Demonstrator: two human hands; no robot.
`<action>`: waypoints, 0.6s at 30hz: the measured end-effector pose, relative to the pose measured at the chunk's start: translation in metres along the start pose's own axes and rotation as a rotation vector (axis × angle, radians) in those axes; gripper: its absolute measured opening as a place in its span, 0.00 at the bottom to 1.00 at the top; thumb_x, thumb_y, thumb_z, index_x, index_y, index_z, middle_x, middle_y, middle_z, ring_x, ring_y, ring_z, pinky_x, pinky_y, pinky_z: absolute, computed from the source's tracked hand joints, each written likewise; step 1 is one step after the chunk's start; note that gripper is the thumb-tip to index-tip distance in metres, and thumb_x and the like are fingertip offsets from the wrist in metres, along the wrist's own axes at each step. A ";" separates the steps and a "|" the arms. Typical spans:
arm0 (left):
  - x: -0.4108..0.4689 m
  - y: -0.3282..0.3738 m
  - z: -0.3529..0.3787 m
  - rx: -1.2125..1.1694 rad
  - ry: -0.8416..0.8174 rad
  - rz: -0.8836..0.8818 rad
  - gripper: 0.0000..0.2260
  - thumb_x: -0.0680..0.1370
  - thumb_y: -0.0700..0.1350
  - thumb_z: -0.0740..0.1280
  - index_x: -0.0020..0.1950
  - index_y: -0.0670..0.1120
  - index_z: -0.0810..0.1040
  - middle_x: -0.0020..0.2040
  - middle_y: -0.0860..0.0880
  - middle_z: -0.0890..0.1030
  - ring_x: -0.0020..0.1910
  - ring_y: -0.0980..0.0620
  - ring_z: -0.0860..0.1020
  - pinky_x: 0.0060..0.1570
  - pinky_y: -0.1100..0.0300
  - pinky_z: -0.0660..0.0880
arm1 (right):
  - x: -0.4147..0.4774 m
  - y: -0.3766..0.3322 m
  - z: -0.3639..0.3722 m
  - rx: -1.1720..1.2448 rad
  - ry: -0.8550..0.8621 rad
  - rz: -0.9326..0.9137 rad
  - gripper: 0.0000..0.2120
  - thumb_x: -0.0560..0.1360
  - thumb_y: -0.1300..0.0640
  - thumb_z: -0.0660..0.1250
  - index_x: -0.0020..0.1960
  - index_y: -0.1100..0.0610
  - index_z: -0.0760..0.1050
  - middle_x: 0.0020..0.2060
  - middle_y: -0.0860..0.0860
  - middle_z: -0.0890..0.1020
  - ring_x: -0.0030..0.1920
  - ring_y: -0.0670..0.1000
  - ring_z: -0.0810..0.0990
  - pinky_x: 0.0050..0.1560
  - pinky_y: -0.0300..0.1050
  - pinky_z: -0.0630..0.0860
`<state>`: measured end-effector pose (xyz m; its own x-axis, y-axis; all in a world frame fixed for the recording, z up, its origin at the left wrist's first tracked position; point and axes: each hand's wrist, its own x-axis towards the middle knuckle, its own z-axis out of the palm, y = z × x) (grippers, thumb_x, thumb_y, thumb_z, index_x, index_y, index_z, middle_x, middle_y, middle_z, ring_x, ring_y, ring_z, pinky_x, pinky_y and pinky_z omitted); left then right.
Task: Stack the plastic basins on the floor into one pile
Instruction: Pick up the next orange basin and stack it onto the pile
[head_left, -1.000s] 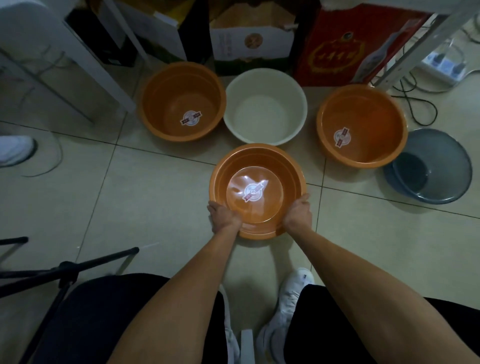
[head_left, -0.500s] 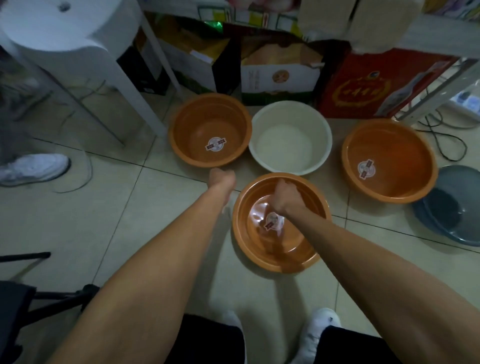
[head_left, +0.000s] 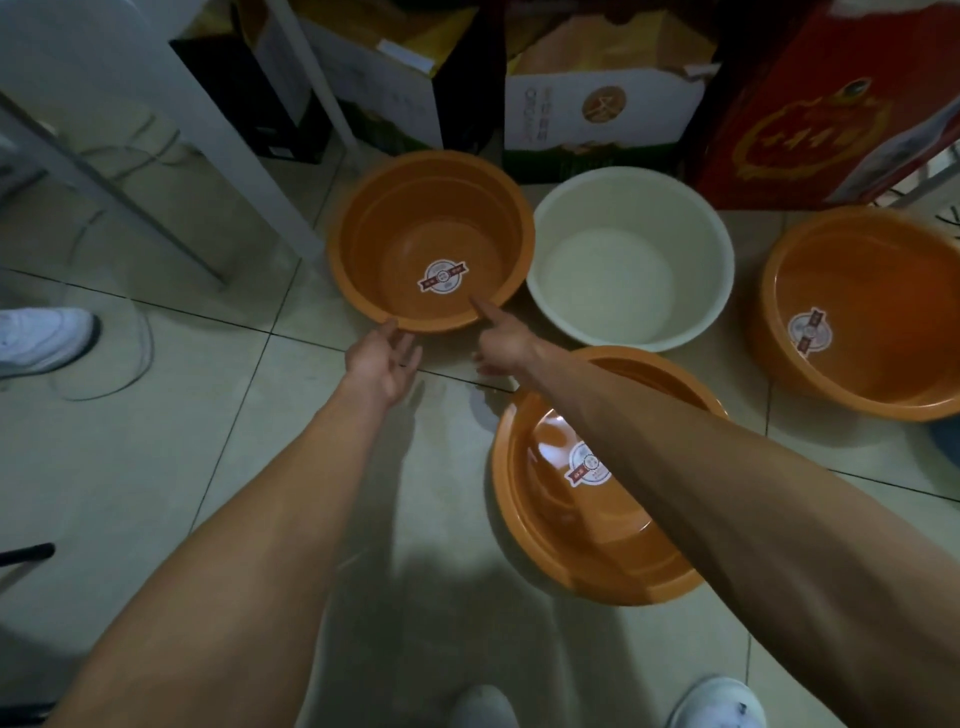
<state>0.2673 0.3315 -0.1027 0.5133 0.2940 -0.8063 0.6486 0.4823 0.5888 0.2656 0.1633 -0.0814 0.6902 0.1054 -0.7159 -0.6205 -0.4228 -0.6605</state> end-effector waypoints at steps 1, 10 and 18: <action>-0.002 0.001 0.000 0.001 -0.010 0.004 0.17 0.84 0.39 0.59 0.73 0.45 0.73 0.69 0.45 0.79 0.63 0.48 0.79 0.60 0.49 0.78 | -0.001 -0.003 0.000 -0.012 0.029 -0.028 0.35 0.79 0.67 0.57 0.81 0.43 0.56 0.72 0.55 0.70 0.60 0.55 0.79 0.53 0.45 0.81; -0.079 0.039 0.009 0.023 -0.124 0.153 0.18 0.81 0.28 0.56 0.61 0.48 0.71 0.51 0.44 0.80 0.51 0.46 0.80 0.58 0.43 0.80 | -0.081 -0.024 -0.021 -0.256 0.221 -0.254 0.33 0.73 0.69 0.61 0.76 0.50 0.68 0.70 0.57 0.76 0.70 0.59 0.74 0.70 0.44 0.68; -0.193 0.056 0.017 0.033 -0.091 0.090 0.07 0.76 0.40 0.58 0.45 0.44 0.75 0.48 0.42 0.79 0.47 0.44 0.80 0.57 0.43 0.77 | -0.190 -0.019 -0.070 -0.279 0.303 -0.286 0.31 0.72 0.69 0.62 0.71 0.48 0.68 0.68 0.57 0.75 0.68 0.59 0.74 0.64 0.45 0.71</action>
<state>0.2140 0.2873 0.0869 0.6181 0.2575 -0.7427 0.6152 0.4296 0.6610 0.1728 0.0884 0.0831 0.9210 0.0035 -0.3894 -0.2959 -0.6439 -0.7056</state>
